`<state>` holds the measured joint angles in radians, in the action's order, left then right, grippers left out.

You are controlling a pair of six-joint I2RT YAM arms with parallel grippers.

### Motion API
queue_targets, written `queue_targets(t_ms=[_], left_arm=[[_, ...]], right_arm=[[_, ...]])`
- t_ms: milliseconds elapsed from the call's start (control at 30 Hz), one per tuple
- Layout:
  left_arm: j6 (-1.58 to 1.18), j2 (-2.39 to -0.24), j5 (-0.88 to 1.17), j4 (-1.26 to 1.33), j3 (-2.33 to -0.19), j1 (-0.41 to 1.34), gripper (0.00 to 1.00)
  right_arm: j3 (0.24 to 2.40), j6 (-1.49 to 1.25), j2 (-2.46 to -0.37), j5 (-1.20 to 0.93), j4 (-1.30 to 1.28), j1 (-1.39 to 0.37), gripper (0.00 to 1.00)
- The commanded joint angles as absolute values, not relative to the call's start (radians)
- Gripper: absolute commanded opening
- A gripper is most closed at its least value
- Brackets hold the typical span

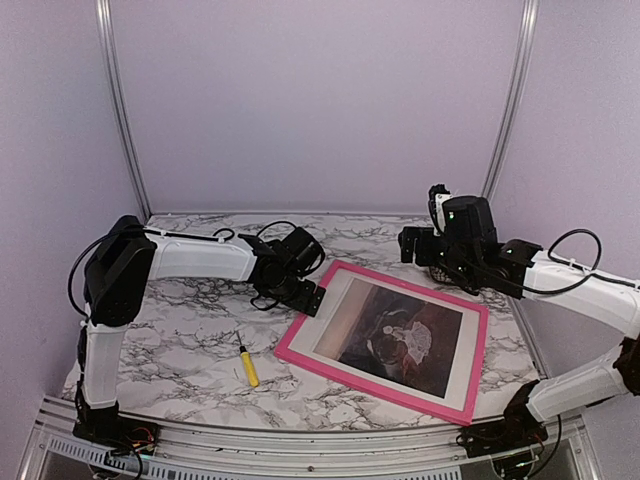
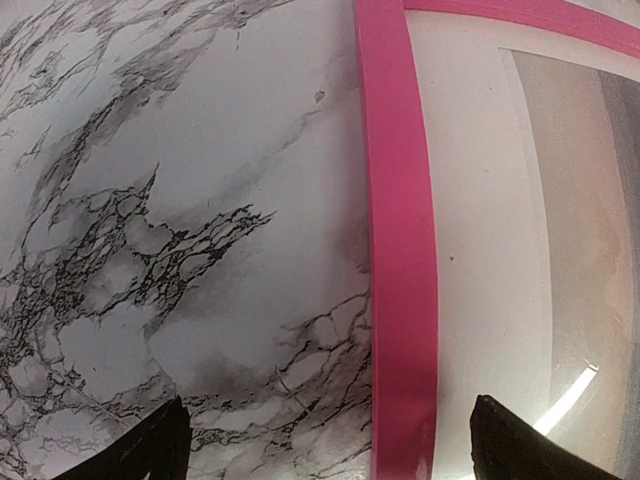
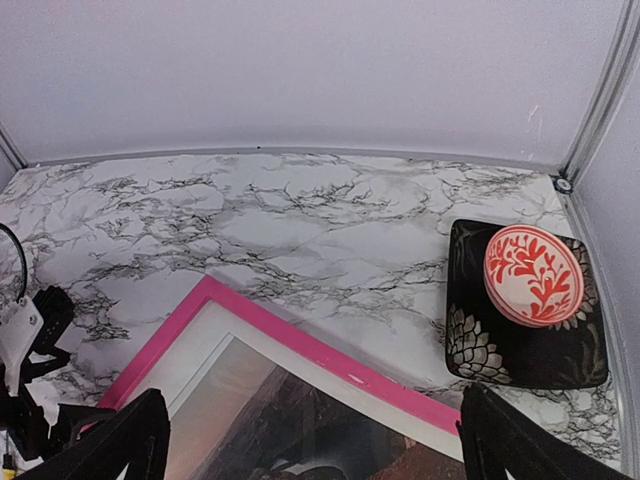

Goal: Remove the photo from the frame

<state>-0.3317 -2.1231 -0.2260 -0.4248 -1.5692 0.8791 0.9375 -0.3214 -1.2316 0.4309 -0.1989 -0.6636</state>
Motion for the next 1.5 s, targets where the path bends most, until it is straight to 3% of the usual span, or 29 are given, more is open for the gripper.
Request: queue_targets(t_ms=[0,433,700,833,1000,1233,1333,1467], left_arm=[[-0.318,-2.152,-0.241,-0.472,-1.597,0.885,0.99],[-0.328,-2.142,-0.345,-0.496,-1.541,0.866,0.99],[-0.300,-2.102,-0.311,-0.468,-1.501,0.644,0.99],[-0.243,-2.174,-0.263,-0.470,-1.625,0.534,0.99],[-0.182,-2.348,-0.194,-0.536,-1.926,0.414,0.99],[-0.189,-2.419,-0.177,-0.640,-2.272,0.384,0.99],[-0.277,-2.318,-0.167,-0.645,-2.211,0.385,0.99],[-0.403,-2.122,-0.131,-0.615,-1.955,0.395,0.99]], right_arm=[[0.938,-0.333,-1.235,0.430,-0.210,-0.670,0.99],[0.939,-0.322,-1.253,0.435,-0.209,-0.670,0.99],[0.953,-0.317,-1.315,0.397,-0.215,-0.670,0.99],[0.974,-0.326,-1.370,0.350,-0.227,-0.669,0.99],[0.976,-0.325,-1.439,0.245,-0.227,-0.668,0.99],[1.037,-0.269,-1.578,0.077,-0.165,-0.617,0.99],[1.078,-0.246,-1.644,0.051,-0.129,-0.580,0.98],[1.156,-0.222,-1.750,-0.024,-0.122,-0.515,0.98]])
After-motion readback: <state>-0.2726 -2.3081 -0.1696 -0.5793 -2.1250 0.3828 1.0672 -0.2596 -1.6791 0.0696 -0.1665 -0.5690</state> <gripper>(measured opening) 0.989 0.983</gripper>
